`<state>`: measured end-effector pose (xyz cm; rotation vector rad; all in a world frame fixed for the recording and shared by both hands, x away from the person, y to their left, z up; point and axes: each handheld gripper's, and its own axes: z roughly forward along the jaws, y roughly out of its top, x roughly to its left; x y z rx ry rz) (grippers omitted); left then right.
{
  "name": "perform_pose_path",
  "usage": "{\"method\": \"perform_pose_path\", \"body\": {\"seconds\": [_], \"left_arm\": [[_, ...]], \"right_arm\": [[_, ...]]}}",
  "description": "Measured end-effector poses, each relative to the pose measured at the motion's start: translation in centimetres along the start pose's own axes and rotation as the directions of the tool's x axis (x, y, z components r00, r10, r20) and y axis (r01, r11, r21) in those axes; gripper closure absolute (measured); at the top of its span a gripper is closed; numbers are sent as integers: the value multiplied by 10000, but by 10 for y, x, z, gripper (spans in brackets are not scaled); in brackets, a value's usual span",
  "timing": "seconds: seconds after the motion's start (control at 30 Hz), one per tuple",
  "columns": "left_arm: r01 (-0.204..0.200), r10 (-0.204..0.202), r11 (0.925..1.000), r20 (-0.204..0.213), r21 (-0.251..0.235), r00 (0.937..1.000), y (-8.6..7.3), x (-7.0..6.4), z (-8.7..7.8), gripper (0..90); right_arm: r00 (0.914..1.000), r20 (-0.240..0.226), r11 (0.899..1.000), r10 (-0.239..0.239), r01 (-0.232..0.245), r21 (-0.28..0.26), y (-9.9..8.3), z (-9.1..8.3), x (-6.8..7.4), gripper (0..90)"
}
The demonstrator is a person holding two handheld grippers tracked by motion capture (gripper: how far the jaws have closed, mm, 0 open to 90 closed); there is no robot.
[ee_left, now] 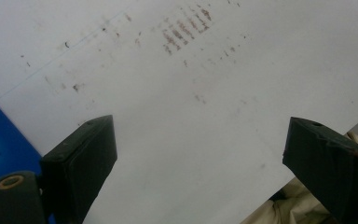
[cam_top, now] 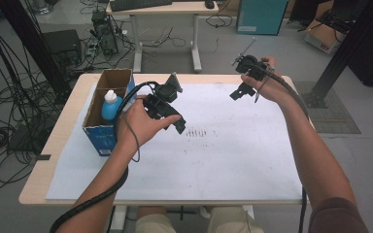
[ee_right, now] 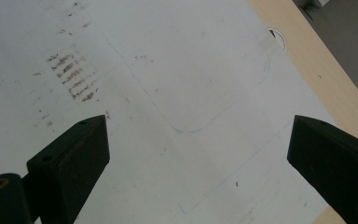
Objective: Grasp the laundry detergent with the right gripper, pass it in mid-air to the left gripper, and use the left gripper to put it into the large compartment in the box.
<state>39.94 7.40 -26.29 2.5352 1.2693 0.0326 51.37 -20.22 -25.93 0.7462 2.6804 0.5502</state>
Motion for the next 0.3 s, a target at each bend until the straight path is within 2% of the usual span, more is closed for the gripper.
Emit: {"method": "perform_pose_path", "body": {"seconds": [0.07, 0.1, 0.3], "left_arm": [[-29, 29, 10000, -4, -9, 10000, 0, -1, 0, 100], [-41, 41, 10000, 10, -28, 10000, 1, -2, -1, 101], [-92, 93, 10000, 86, -35, 9999, 2, -5, 0, 99]], "right_arm": [[10000, -10, 10000, 7, -7, 29, 0, 0, 1, 56], [9994, 3, 9993, 332, -332, 155, -1, -1, 3, 56], [9994, -29, 9994, 334, -334, -42, -4, -2, 1, 56]]}}
